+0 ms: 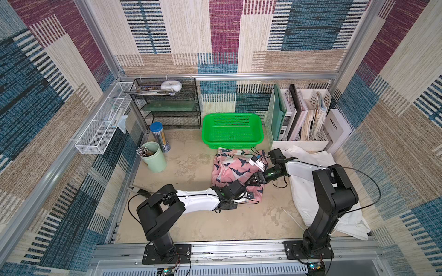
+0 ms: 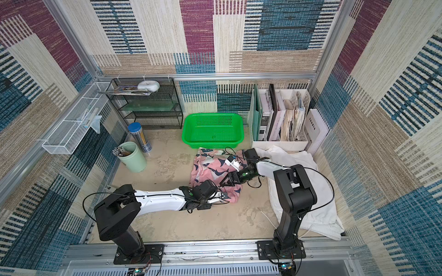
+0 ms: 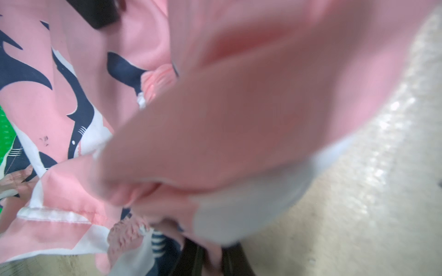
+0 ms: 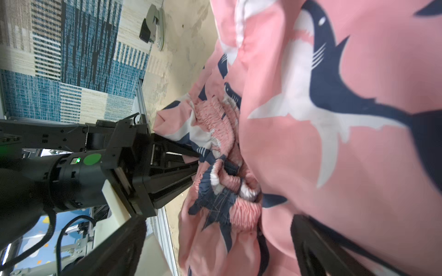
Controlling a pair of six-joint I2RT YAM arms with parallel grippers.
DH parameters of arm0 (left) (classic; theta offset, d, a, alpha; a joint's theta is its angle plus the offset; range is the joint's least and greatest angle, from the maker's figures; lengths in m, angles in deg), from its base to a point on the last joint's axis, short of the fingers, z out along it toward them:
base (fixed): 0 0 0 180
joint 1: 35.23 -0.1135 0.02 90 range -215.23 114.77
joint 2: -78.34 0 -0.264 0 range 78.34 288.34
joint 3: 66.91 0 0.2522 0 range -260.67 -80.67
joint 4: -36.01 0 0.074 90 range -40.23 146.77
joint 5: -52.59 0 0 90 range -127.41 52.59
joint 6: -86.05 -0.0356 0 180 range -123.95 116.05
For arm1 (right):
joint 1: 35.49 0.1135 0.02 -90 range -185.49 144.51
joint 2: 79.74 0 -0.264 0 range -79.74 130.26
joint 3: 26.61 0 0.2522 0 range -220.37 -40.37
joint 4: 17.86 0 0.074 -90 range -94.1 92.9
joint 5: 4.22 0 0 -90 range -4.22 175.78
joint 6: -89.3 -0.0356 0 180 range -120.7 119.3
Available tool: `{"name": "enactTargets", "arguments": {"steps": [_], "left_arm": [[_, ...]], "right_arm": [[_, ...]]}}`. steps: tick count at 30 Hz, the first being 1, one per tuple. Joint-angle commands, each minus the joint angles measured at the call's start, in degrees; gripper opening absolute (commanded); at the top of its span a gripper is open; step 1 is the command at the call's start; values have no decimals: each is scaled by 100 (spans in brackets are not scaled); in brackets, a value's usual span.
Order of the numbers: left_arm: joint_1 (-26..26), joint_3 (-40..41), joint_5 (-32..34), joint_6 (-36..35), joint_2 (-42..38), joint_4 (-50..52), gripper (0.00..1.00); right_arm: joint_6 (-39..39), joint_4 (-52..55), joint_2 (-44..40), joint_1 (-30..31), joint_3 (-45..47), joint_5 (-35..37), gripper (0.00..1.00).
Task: Roll up the shorts
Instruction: Roll the shorts at the center of the board.
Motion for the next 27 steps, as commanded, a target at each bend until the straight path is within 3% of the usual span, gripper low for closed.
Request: {"name": "enactTargets", "arguments": {"steps": [1, 7, 11, 15, 27], "left_arm": [[-9, -50, -115, 221, -153, 454, 16], [-97, -259, -340, 426, -509, 1047, 16], [-184, -456, -641, 551, -669, 1579, 16], [-290, -575, -1046, 654, -802, 1907, 16], [-634, -1555, -2464, 818, -372, 3452, 16]], "right_arm": [[-154, -208, -206, -68, 63, 292, 99], [-156, -504, -704, -104, 389, 906, 99], [-97, -1287, -1525, -109, 1034, 1190, 99], [228, -1086, -2107, -108, 1058, 1831, 99], [618, -1332, -3300, 117, 1434, 2558, 99]]}}
